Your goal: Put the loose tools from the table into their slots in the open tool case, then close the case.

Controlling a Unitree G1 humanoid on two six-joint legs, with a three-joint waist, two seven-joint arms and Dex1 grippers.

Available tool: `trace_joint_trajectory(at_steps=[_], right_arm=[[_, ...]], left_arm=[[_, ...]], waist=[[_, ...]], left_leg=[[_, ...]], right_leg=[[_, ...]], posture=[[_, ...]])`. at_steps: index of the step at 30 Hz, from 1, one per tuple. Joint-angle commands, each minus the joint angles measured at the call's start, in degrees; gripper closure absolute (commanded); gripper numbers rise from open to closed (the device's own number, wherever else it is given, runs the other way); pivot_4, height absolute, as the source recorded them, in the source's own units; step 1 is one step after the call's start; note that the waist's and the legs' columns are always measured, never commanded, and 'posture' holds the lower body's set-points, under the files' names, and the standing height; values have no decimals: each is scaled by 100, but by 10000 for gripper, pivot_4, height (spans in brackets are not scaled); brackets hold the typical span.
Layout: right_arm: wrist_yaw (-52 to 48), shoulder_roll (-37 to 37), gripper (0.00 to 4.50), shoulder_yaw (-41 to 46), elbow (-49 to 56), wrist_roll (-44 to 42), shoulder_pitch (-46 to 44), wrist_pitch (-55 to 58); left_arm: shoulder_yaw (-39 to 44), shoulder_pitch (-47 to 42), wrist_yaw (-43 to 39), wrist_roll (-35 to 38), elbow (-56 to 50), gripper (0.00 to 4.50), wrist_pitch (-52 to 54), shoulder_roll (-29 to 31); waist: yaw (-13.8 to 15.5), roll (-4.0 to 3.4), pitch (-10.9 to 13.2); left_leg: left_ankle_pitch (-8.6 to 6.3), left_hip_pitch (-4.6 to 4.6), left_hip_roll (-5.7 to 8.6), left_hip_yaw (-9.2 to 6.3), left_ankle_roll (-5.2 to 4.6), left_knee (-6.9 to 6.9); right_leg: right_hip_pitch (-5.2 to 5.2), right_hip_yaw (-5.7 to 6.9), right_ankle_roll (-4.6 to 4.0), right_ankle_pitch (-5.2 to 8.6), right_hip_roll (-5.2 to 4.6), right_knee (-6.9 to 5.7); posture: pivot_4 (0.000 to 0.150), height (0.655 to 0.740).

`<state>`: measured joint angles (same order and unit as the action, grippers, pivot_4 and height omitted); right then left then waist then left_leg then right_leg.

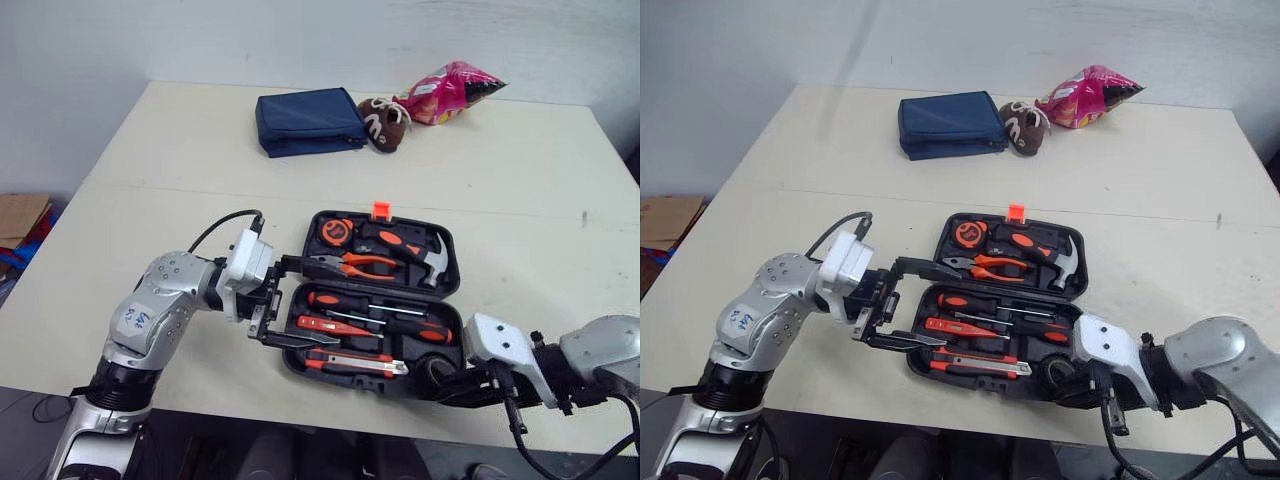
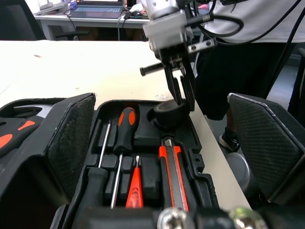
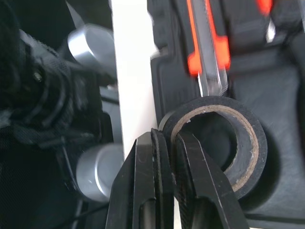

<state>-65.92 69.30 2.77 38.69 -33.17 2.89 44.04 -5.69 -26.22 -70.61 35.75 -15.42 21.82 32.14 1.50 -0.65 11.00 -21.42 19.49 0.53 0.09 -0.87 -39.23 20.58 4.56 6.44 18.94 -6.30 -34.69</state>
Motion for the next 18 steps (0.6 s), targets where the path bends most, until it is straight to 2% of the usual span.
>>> trace_joint_trajectory(at_steps=[1,4,12,16,18], right_arm=[[143,102,44479,-245,-126,397,-62,-89],[239,110,44479,-354,-236,601,-142,-126],[394,-4,44479,-594,11,273,-478,521],[215,-20,44479,-568,87,149,-442,403],[183,-29,36095,-473,112,3,-415,475]], left_arm=[[52,-54,32,27,-102,0,-8,13],[62,-28,27,19,-114,0,11,48],[67,-41,121,51,-218,0,98,55],[79,-27,166,64,-266,0,134,68],[96,-23,180,71,-274,0,150,80]], waist=[[-1,1,0],[3,1,0],[-5,2,1],[-7,3,0],[-6,3,0]], left_leg=[[0,0,0,-1,0,0],[0,-1,0,0,0,0],[1,-2,0,-2,0,-2],[0,-1,-1,-3,0,-2],[0,-1,0,-3,0,-1]], right_leg=[[0,0,0,0,0,0],[0,0,0,0,0,0],[-1,0,0,0,-1,-1],[-1,1,0,0,-1,0],[-1,1,0,0,-1,0]], posture=[[1500,7400],[1500,7400],[1500,7400],[1500,7400],[1500,7400]])
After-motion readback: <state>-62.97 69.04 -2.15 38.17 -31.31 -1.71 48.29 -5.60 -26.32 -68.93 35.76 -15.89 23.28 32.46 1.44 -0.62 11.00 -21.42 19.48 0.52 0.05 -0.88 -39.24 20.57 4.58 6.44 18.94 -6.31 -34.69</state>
